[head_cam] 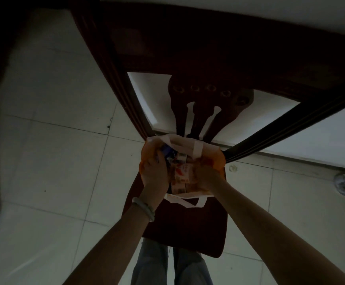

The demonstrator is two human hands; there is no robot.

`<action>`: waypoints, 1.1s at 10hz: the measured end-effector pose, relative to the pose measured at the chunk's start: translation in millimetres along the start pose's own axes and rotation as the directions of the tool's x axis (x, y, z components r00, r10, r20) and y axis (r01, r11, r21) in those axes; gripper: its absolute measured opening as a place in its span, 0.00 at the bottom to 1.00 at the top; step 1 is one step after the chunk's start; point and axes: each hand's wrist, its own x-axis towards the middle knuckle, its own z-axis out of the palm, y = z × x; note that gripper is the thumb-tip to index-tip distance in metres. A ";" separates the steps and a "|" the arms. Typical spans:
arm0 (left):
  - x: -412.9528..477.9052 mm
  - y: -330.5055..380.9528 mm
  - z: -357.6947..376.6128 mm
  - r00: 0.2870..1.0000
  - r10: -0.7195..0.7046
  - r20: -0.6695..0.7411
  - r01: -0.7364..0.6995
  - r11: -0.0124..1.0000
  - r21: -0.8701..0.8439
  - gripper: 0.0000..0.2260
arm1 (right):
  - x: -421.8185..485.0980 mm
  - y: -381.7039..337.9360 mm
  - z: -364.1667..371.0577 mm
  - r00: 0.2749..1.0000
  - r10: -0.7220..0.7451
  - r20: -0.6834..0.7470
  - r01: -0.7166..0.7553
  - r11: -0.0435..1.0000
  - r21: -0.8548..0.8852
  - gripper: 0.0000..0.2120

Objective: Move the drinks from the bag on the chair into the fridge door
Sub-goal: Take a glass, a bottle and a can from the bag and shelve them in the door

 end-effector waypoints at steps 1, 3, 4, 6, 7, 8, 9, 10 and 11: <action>-20.9 -3.5 -13.1 0.994 0.019 -0.112 -0.032 0.993 -0.111 0.31 | -9.5 -3.1 -8.3 1.000 -0.015 -0.018 0.013 0.995 -0.096 0.22; -48.4 -23.5 -57.0 0.924 0.119 -0.363 -0.218 0.945 -0.245 0.29 | -46.5 -31.0 -45.3 0.978 -0.209 0.024 0.209 0.957 -0.203 0.16; -69.5 -33.2 -89.8 0.896 0.073 -0.438 -0.238 0.911 -0.336 0.29 | -72.8 -56.0 -65.4 0.961 -0.272 -0.052 0.259 0.949 -0.180 0.20; -126.8 -56.2 -156.1 0.873 -0.011 -0.488 -0.254 0.843 -0.474 0.34 | -136.3 -122.2 -116.5 0.892 -0.415 -0.180 0.345 0.882 -0.322 0.12; -159.3 -71.8 -178.7 0.851 -0.081 -0.520 -0.238 0.822 -0.518 0.35 | -182.8 -155.8 -149.9 0.843 -0.507 -0.182 0.379 0.798 -0.468 0.04; -191.2 -87.8 -189.5 0.790 -0.169 -0.589 -0.224 0.816 -0.533 0.33 | -228.4 -184.6 -177.9 0.763 -0.608 -0.219 0.434 0.733 -0.524 0.08; -222.1 -110.2 -190.7 0.724 -0.265 -0.637 -0.215 0.791 -0.573 0.32 | -264.2 -216.6 -185.9 0.696 -0.674 -0.247 0.531 0.716 -0.454 0.11; -259.7 -140.3 -191.9 0.674 -0.350 -0.651 -0.207 0.756 -0.621 0.35 | -292.0 -255.7 -173.1 0.617 -0.745 -0.252 0.638 0.661 -0.394 0.11; -304.8 -176.4 -193.2 0.614 -0.447 -0.651 -0.204 0.707 -0.677 0.35 | -318.7 -299.6 -148.9 0.526 -0.813 -0.250 0.727 0.582 -0.363 0.11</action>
